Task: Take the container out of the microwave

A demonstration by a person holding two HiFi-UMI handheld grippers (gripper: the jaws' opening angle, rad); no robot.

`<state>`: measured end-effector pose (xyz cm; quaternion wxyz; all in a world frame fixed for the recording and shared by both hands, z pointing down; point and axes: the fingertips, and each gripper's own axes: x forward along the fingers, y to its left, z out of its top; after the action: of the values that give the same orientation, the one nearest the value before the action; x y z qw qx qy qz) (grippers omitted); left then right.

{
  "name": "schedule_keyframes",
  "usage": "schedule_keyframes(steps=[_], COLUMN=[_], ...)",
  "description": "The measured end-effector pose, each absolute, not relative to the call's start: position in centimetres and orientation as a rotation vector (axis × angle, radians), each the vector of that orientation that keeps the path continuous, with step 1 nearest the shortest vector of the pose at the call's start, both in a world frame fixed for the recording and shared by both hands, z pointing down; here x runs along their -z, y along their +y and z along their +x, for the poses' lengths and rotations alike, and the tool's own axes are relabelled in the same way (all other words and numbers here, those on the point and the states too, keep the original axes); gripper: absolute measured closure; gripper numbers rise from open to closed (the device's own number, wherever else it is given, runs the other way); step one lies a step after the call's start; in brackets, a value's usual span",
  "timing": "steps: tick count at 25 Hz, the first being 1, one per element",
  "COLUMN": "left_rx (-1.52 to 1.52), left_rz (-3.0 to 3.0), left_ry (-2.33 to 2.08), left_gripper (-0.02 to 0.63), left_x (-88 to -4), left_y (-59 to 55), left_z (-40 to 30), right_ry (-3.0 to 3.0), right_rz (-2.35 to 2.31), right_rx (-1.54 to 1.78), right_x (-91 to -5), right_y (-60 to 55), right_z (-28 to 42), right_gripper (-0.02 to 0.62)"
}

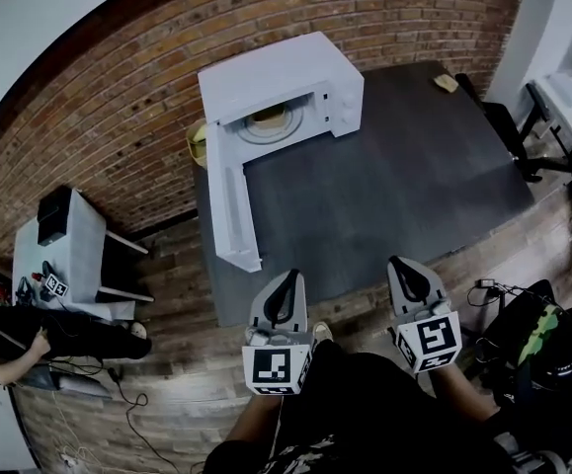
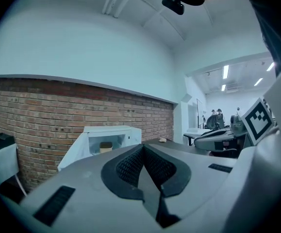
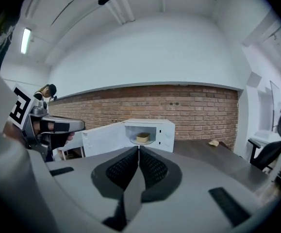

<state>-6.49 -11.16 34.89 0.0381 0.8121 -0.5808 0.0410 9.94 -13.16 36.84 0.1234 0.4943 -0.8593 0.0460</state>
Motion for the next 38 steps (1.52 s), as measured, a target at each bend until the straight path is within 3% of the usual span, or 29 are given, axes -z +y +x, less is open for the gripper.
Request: schedule_keyframes(steps=[14, 18, 25, 38], left_rx=[-0.061, -0.087, -0.109, -0.204], left_rz=[2.442, 2.339, 2.247, 2.113], left_ry=[-1.816, -1.894, -1.951, -2.096], left_gripper=[0.6, 0.6, 0.6, 0.6], left_x=[-35.3, -36.1, -35.8, -36.6], left_y=[-20.1, -21.4, -25.0, -32.1], left_z=[-12.5, -14.2, -12.8, -10.6], right_ry=[-2.466, -2.487, -2.531, -2.474], right_rz=[1.297, 1.184, 0.947, 0.629], right_rx=[-0.037, -0.043, 0.063, 0.488], right_x=[-37.7, -39.4, -40.7, -42.5], right_y=[-24.1, -28.2, -35.6, -46.9], right_z=[2.0, 0.2, -2.8, -6.6], right_gripper=[0.529, 0.477, 0.416, 0.407])
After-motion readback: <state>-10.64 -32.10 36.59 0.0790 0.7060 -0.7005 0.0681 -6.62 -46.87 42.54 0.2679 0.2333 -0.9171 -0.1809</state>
